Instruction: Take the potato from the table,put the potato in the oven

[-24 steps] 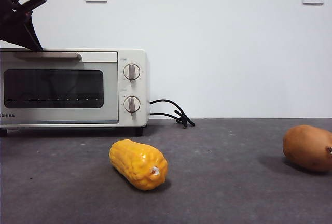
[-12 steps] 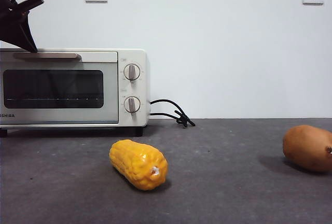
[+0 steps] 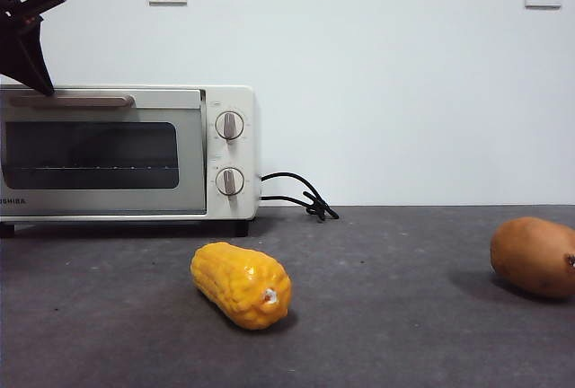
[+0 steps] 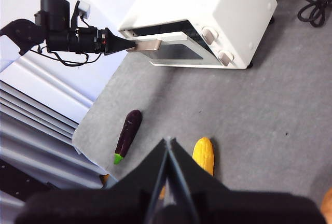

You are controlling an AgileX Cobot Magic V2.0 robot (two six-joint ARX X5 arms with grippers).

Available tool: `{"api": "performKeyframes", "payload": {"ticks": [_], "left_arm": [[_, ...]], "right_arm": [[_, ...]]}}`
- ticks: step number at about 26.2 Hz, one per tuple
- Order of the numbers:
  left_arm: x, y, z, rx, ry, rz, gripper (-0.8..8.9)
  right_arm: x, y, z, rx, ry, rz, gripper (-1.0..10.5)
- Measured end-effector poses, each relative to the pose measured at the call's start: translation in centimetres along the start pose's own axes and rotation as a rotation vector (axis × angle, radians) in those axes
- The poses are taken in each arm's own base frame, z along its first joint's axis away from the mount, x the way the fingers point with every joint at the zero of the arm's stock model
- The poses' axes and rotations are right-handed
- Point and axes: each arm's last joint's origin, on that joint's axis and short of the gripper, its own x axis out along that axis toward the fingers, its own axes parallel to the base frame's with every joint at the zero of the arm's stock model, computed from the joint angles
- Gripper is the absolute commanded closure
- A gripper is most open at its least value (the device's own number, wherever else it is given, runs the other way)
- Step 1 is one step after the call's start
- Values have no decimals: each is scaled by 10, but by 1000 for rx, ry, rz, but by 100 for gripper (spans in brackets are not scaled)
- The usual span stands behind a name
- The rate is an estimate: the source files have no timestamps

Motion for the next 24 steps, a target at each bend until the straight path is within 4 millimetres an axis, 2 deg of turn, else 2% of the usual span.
{"api": "performKeyframes", "payload": {"ticks": [8, 14, 20, 24], "left_arm": [[0, -3, -6, 17, 56, 23, 820], [3, -13, -12, 67, 86, 74, 820], [15, -19, -27, 76, 142, 54, 820], [28, -22, -47, 63, 246, 37, 820]], "right_arm": [[-1, 1, -5, 10, 33, 13, 946], [-11, 14, -10, -46, 2, 30, 946], [-17, 21, -13, -74, -15, 33, 946], [-16, 20, -13, -72, -14, 33, 946]]}}
